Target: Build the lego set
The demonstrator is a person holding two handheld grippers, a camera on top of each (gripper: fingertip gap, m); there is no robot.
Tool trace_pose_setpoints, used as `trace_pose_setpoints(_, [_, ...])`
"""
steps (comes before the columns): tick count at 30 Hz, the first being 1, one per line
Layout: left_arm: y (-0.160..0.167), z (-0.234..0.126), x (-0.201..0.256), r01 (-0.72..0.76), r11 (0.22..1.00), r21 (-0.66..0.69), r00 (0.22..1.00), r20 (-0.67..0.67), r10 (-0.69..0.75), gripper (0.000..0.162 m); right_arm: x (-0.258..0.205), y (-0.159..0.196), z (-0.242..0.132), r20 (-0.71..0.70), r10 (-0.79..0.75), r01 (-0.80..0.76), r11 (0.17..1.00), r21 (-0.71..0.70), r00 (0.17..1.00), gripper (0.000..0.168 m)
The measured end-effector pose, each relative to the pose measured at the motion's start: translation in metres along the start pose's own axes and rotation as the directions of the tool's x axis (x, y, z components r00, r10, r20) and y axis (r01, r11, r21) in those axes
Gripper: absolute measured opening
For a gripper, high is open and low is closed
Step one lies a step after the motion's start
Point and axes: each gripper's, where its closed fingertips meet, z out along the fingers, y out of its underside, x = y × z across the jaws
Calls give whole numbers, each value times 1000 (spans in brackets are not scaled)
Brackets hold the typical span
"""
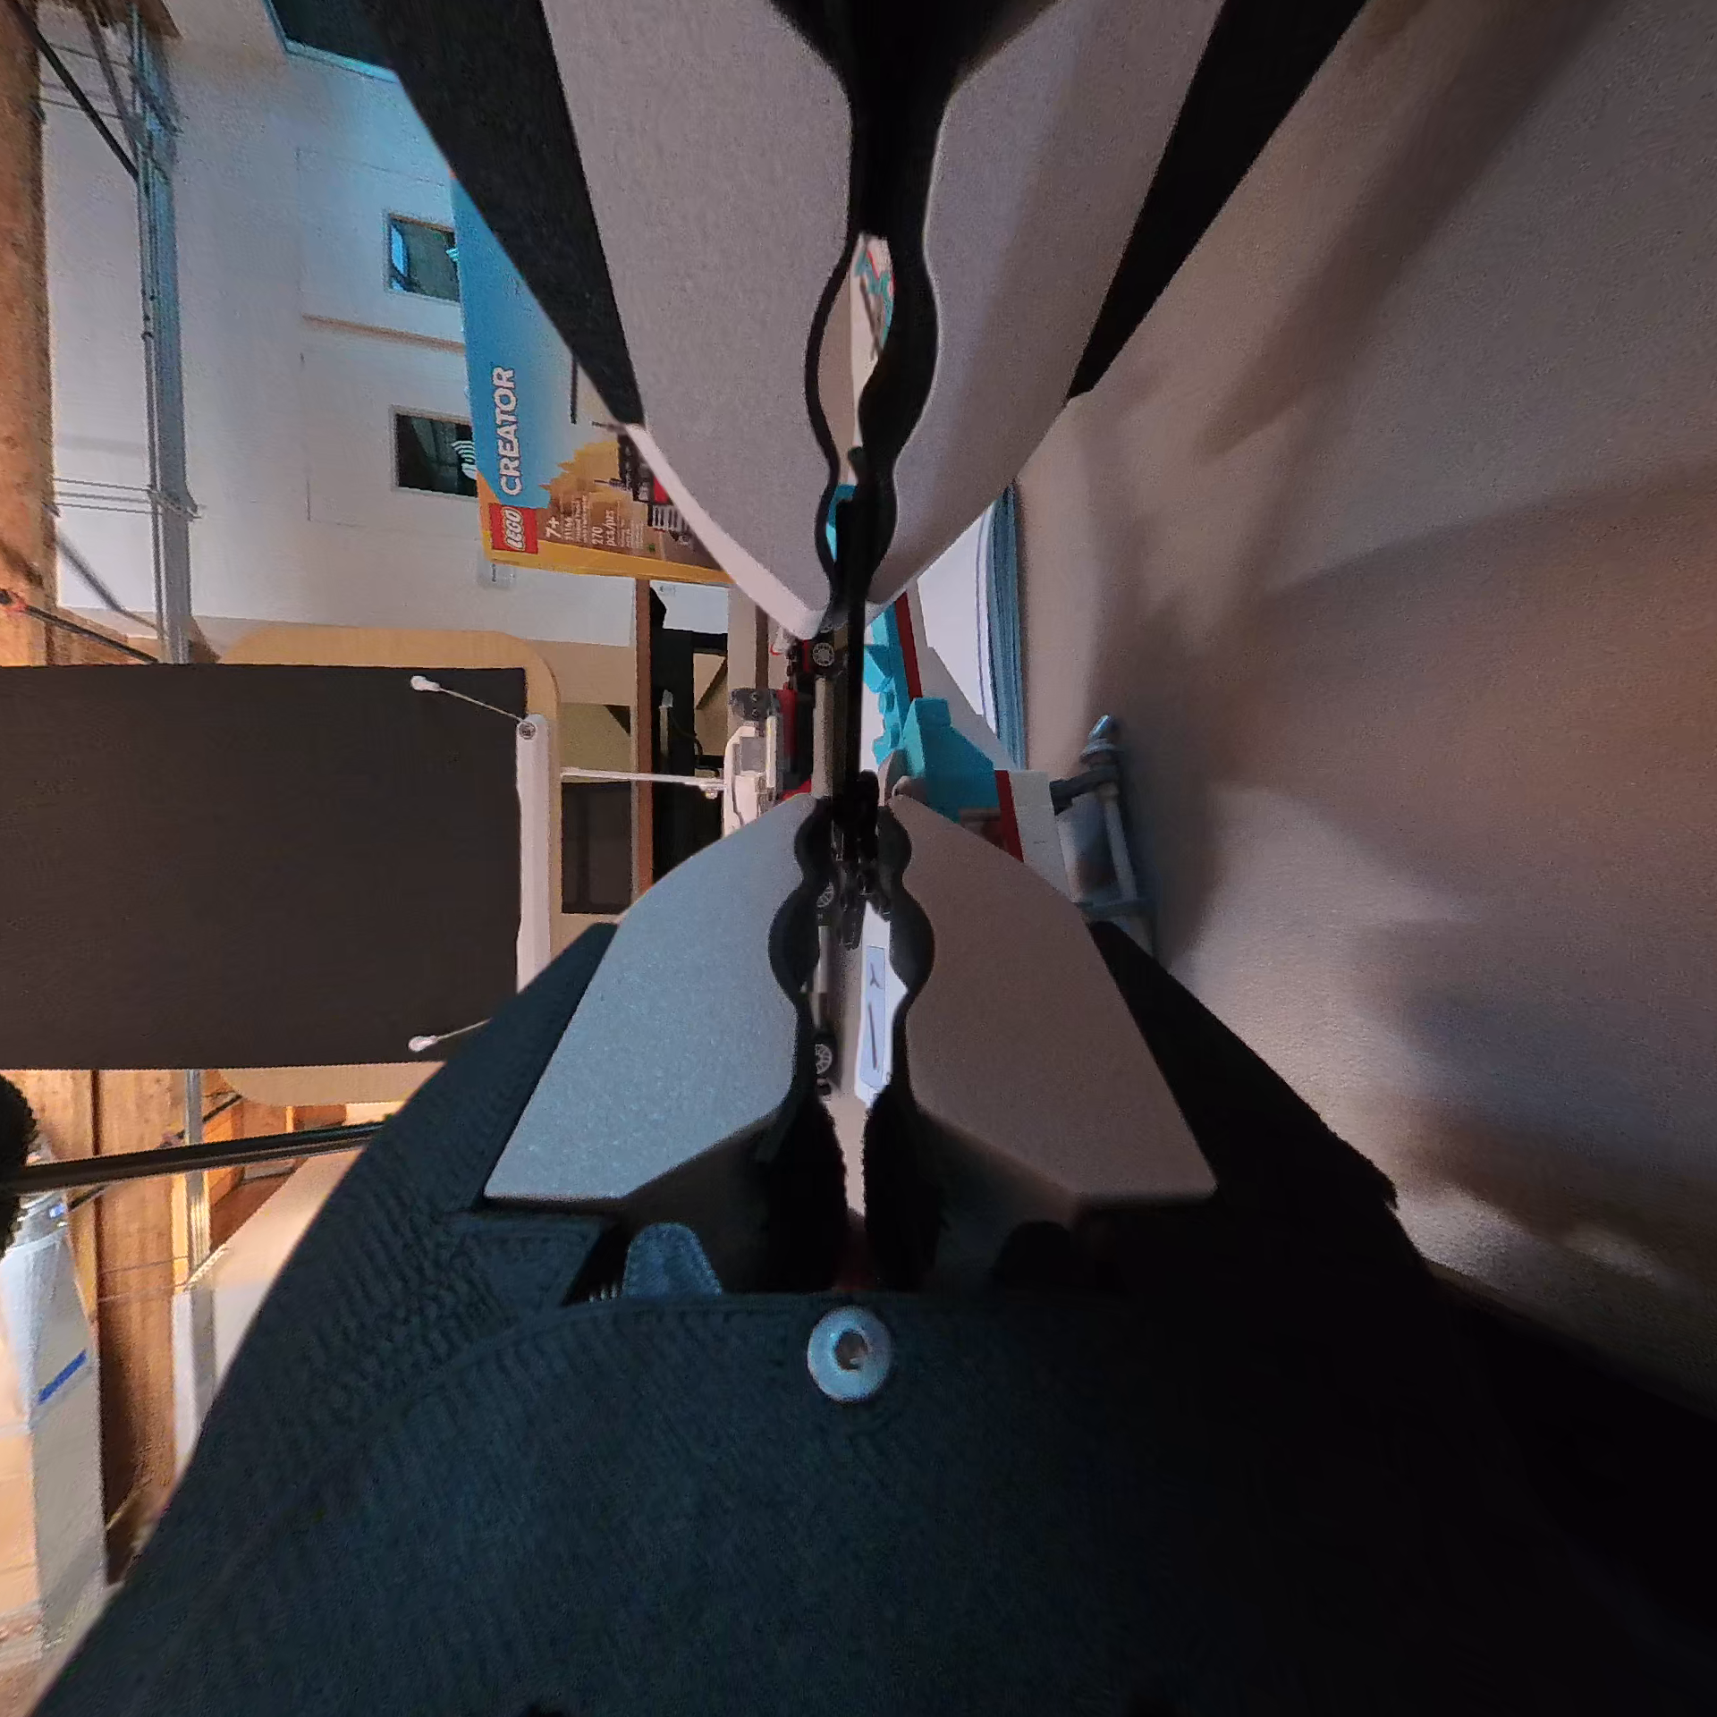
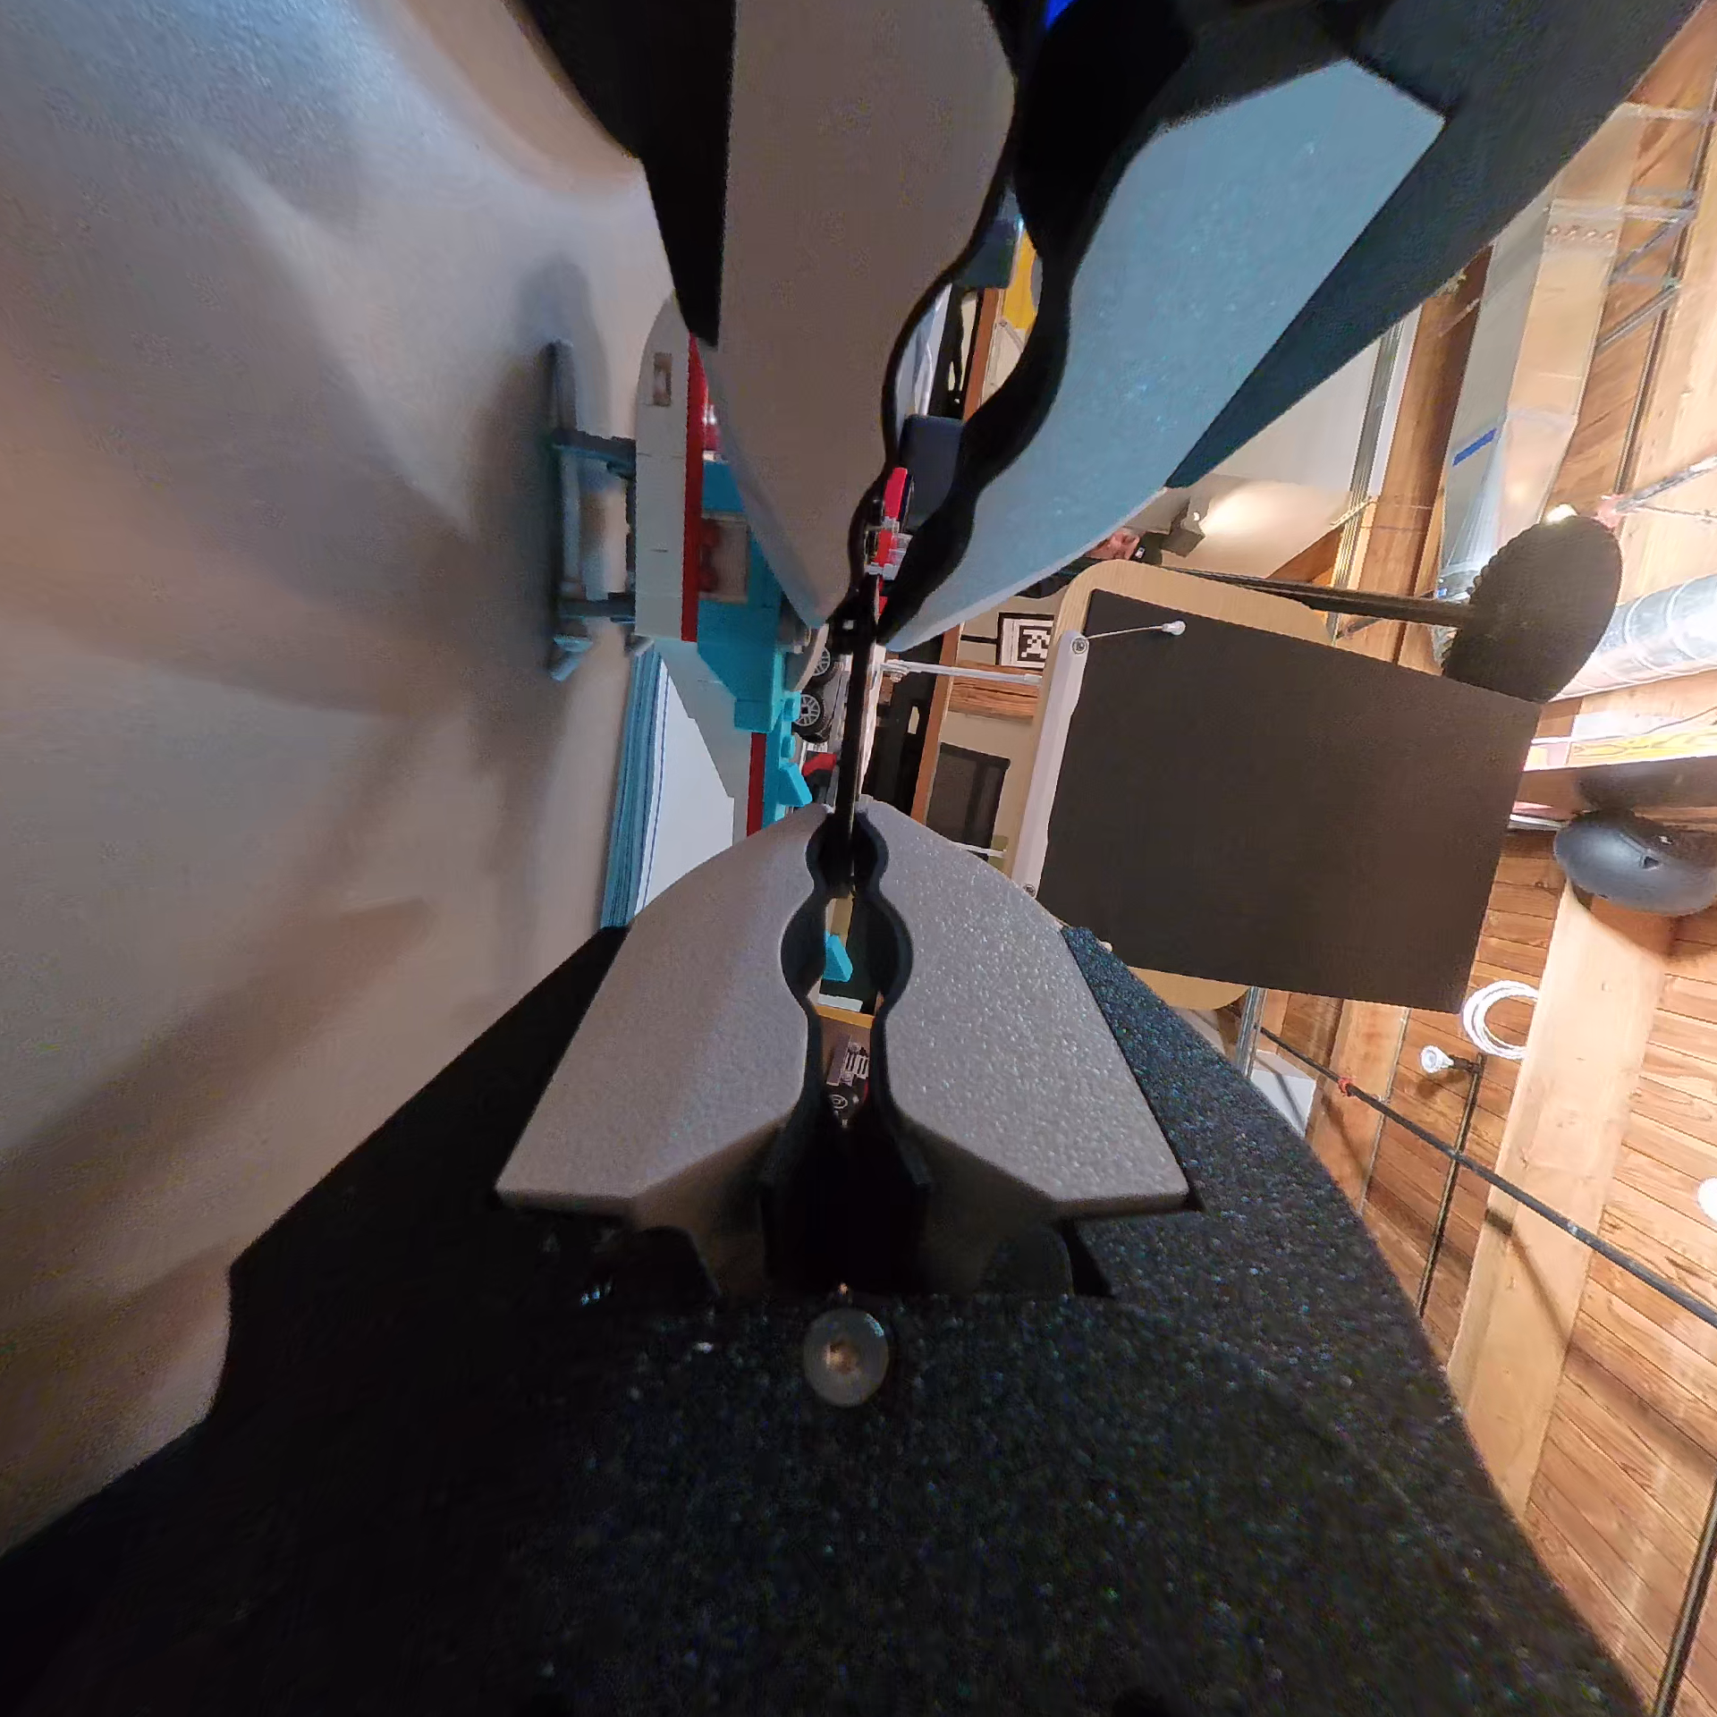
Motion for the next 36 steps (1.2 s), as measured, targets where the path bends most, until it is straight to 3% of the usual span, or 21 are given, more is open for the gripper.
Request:
trace_pose_setpoints(8, [0,1,0,68,998,4,997,-27,-68,8,-1,0,0,-2,-12,12,1000,-1,1000,2])
trace_pose_setpoints(16, [0,1,-1,35,999,-13,999,-13,-35,8,2,7,3,-11,-15,15,999,-29,1000,3])
trace_pose_setpoints(21, [2,0,-2,33,998,-44,999,-2,-33,8,-3,5,0,32,8,-8,1000,7,999,23])
trace_pose_setpoints(24, [1,0,-1,27,999,-43,1000,-2,-27,7,-13,-3,-12,151,149,-165,981,101,977,40])
trace_pose_setpoints(26, [0,0,-1,27,999,-39,1000,-2,-27,7,-13,-11,-22,269,359,-410,897,167,894,38])
trace_pose_setpoints(27, [0,0,-1,28,999,-36,1000,-1,-29,7,-9,-15,-26,332,469,-545,816,192,819,33])
trace_pose_setpoints(30, [0,-1,-1,23,999,-37,1000,3,-23,8,9,-16,-26,498,725,-869,474,140,476,18])
trace_pose_setpoints(32, [0,-1,-1,19,999,-39,1000,6,-19,8,13,-16,-21,581,767,-948,316,29,273,15])
trace_pose_setpoints(34, [-1,-1,-1,20,999,-38,1000,8,-19,8,9,-18,-16,610,763,-956,292,-28,216,15])
trace_pose_setpoints(36, [-1,-1,-1,20,999,-36,1000,9,-20,8,5,-16,-10,602,768,-951,307,-43,221,9])
